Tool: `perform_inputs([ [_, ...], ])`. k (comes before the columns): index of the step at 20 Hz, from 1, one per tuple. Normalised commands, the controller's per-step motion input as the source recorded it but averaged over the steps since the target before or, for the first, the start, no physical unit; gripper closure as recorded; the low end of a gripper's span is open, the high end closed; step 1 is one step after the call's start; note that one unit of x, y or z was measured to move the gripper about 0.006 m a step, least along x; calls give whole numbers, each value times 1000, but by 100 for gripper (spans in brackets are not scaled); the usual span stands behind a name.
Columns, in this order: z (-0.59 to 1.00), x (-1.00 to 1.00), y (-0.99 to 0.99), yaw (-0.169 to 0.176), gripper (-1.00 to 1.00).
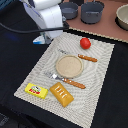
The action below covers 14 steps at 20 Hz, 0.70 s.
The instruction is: Interact with the objects in diverse but meaningful ways.
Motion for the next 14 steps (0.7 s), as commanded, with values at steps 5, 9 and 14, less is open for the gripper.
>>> perform_inputs([
  [5,0,937,140,-76,100],
  [9,0,956,208,-64,100],
  [14,0,953,213,-62,100],
])
